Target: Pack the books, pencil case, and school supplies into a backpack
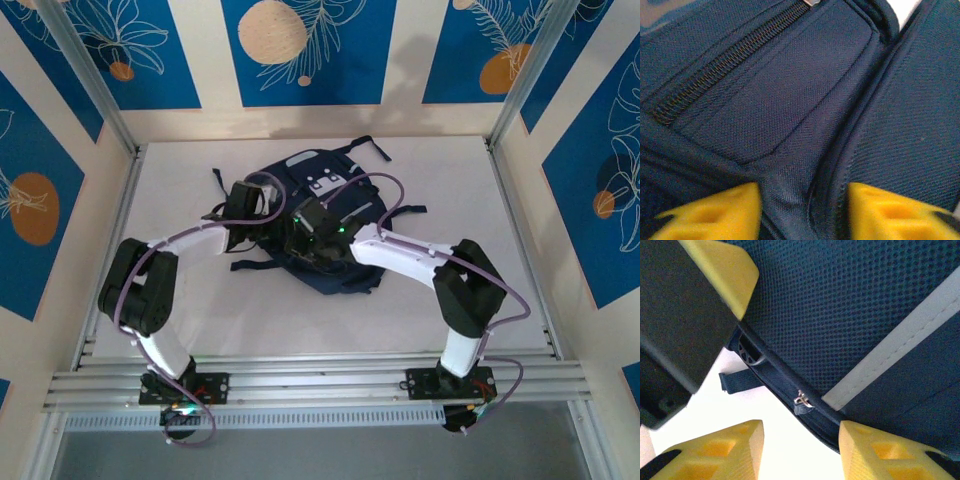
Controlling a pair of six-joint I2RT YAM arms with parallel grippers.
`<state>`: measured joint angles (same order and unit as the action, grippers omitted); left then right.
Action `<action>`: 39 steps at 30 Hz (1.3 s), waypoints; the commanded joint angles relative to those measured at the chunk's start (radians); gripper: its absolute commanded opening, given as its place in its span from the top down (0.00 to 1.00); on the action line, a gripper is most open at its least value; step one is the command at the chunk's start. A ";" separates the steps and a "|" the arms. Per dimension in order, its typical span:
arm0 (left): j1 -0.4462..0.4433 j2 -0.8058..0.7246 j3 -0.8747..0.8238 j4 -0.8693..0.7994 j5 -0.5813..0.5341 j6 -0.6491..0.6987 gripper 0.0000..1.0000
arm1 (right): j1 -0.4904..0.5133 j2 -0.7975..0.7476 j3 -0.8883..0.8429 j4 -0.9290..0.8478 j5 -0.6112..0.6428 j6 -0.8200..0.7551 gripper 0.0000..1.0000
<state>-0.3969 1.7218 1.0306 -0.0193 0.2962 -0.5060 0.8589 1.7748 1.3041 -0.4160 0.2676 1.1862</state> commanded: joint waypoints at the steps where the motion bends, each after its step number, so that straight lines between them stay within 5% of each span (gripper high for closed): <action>1: 0.004 0.022 -0.016 0.107 0.107 -0.008 0.73 | 0.006 0.033 0.032 -0.040 0.050 0.035 0.57; 7: -0.002 -0.010 -0.068 0.201 0.184 -0.114 1.00 | 0.003 0.005 0.028 -0.086 0.051 -0.015 0.56; 21: -0.115 -0.107 -0.089 0.264 0.127 -0.282 1.00 | 0.020 -0.097 -0.092 -0.154 0.136 0.032 0.58; 35: -0.141 -0.147 -0.134 0.311 0.128 -0.346 1.00 | 0.008 0.112 0.016 -0.291 0.375 -0.003 0.62; 39: -0.141 -0.157 -0.139 0.293 0.115 -0.334 1.00 | 0.008 0.138 0.030 -0.310 0.388 -0.013 0.76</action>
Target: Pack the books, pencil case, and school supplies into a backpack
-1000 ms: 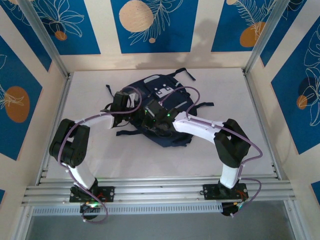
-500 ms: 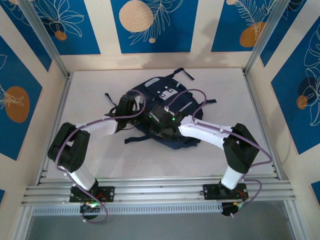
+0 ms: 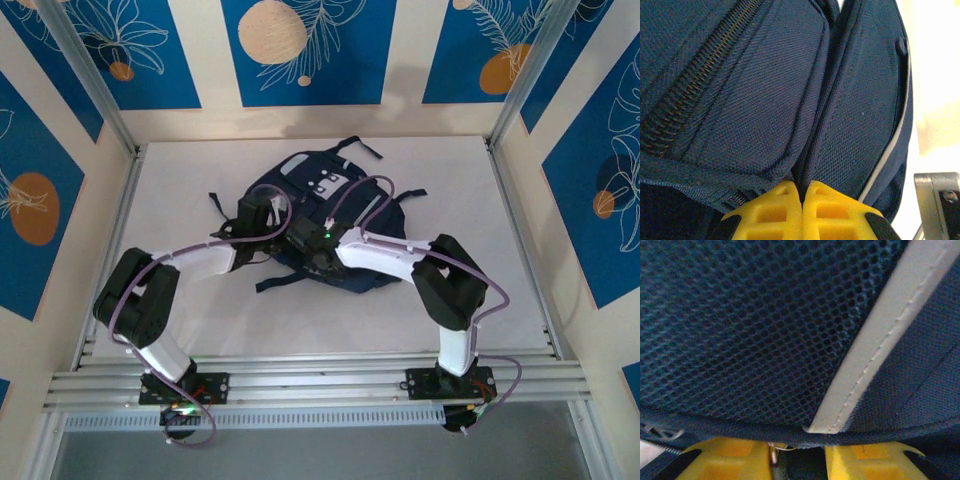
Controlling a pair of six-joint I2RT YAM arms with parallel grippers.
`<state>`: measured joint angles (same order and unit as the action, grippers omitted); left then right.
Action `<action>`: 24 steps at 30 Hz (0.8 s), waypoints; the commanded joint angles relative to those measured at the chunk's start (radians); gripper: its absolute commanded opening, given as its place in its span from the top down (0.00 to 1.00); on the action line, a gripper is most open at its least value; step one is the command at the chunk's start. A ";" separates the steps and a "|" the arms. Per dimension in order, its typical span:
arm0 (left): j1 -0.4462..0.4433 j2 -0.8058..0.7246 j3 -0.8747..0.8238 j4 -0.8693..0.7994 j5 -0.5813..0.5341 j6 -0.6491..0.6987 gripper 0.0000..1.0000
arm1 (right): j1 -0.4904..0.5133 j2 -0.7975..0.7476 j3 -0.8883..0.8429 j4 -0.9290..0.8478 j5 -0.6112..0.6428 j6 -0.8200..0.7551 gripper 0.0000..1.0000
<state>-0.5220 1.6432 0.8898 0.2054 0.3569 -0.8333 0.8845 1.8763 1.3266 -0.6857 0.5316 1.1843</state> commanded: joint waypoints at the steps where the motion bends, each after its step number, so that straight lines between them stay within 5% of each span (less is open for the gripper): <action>1: -0.016 -0.079 0.001 0.065 0.049 -0.003 1.00 | -0.018 0.028 -0.005 -0.027 0.120 -0.017 0.79; 5: -0.003 -0.060 0.010 0.038 0.020 0.030 1.00 | -0.020 -0.050 -0.059 0.048 0.064 -0.091 1.00; 9: 0.023 -0.023 0.025 0.021 0.007 0.065 1.00 | -0.046 -0.131 -0.118 0.131 -0.136 -0.261 1.00; 15: 0.040 0.036 0.039 0.003 0.010 0.088 1.00 | -0.169 -0.177 -0.146 -0.009 -0.475 -0.498 1.00; 24: 0.040 0.061 0.040 -0.033 0.003 0.098 1.00 | -0.356 -0.147 -0.090 -0.241 -0.751 -0.682 1.00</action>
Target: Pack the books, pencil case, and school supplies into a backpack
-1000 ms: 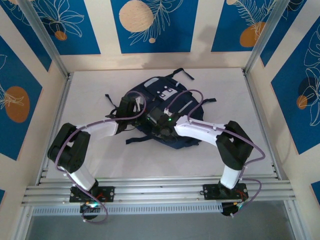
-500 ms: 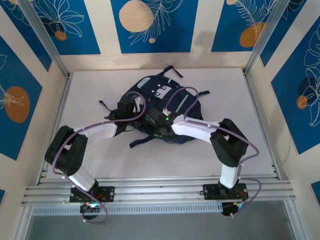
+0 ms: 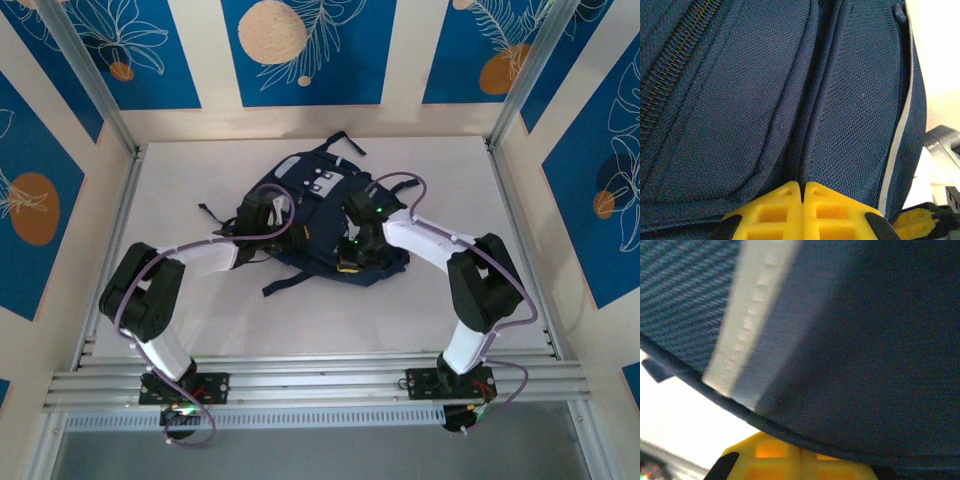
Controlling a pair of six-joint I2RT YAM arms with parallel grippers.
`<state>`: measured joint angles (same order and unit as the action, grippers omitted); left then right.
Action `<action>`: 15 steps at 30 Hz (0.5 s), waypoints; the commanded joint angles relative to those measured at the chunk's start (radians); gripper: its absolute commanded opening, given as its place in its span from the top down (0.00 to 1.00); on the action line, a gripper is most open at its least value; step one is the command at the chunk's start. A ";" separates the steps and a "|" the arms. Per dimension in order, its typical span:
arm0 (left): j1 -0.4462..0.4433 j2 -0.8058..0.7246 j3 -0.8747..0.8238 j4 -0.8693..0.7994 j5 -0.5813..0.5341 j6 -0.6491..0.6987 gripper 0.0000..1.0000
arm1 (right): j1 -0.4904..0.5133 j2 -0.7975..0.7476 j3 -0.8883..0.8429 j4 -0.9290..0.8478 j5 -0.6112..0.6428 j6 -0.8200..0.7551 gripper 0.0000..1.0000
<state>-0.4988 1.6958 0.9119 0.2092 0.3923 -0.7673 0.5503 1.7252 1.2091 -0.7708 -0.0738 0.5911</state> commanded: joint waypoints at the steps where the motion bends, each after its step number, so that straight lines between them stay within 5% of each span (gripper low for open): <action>1: 0.017 -0.005 0.016 -0.048 -0.029 0.030 0.93 | -0.020 0.009 0.036 -0.137 -0.166 -0.089 1.00; 4: 0.014 -0.067 -0.001 -0.096 -0.026 0.006 0.60 | -0.012 0.045 0.078 -0.090 -0.205 -0.089 1.00; 7: 0.001 -0.155 -0.035 -0.148 -0.040 -0.024 0.38 | -0.009 0.089 0.131 -0.088 -0.201 -0.105 1.00; 15: -0.086 -0.202 -0.107 -0.129 -0.097 -0.180 0.27 | -0.002 0.121 0.166 -0.038 -0.285 -0.132 1.00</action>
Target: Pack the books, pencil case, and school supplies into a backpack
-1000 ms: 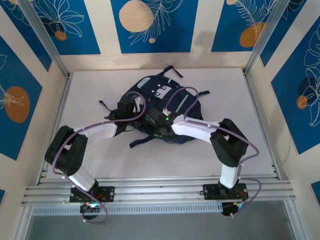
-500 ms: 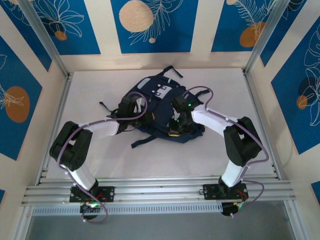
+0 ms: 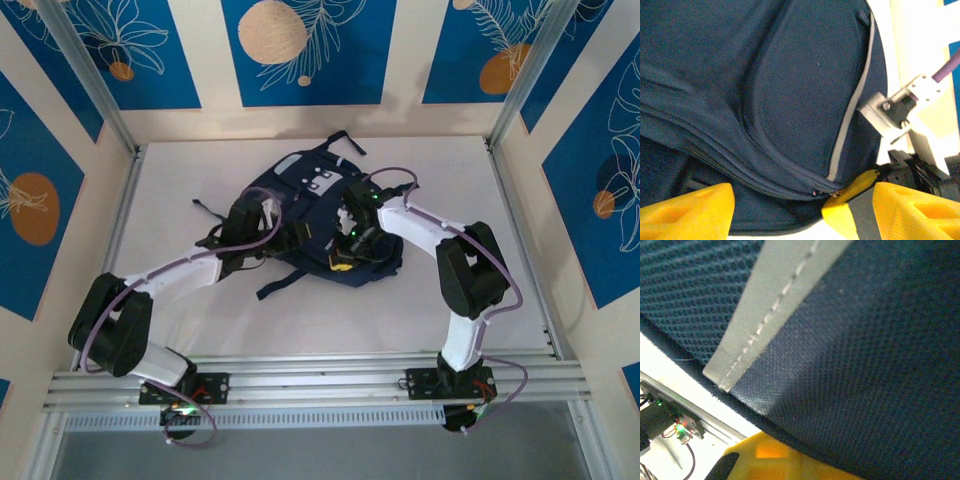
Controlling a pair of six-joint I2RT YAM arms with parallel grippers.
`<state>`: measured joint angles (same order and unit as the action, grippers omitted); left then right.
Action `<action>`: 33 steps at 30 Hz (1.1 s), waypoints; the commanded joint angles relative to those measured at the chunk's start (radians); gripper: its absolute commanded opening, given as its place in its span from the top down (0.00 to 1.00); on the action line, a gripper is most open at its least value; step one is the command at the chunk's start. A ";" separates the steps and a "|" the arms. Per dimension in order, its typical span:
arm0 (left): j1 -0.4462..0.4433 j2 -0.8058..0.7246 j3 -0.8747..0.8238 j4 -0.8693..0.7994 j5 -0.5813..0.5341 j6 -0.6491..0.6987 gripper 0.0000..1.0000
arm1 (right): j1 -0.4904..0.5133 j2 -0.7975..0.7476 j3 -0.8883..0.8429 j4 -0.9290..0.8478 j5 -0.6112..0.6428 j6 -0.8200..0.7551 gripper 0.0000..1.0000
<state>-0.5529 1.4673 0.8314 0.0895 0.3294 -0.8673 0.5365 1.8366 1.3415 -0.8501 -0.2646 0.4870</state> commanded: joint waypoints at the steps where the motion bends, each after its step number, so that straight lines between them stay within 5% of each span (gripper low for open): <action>1: -0.039 0.044 -0.032 0.015 -0.038 -0.103 0.27 | 0.016 0.010 0.035 0.053 -0.104 -0.024 1.00; 11: -0.059 0.193 -0.016 0.239 -0.145 -0.188 0.38 | 0.060 0.007 -0.002 0.159 -0.196 0.006 1.00; 13: -0.059 0.210 -0.007 0.264 -0.148 -0.173 0.51 | 0.061 0.004 -0.015 0.146 -0.198 -0.009 1.00; 17: -0.054 0.228 -0.008 0.239 -0.170 -0.139 1.00 | 0.030 -0.019 -0.027 0.050 -0.136 -0.099 1.00; 23: -0.023 0.183 -0.092 0.201 -0.173 -0.110 1.00 | -0.076 -0.051 0.001 -0.136 0.148 -0.193 1.00; 33: 0.033 0.083 -0.166 0.076 -0.178 -0.030 1.00 | -0.163 0.019 0.121 -0.178 0.607 -0.269 1.00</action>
<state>-0.5823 1.5829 0.7048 0.3290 0.2535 -0.9627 0.4244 1.8286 1.4101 -0.9276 0.0261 0.2501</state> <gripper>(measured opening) 0.048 0.052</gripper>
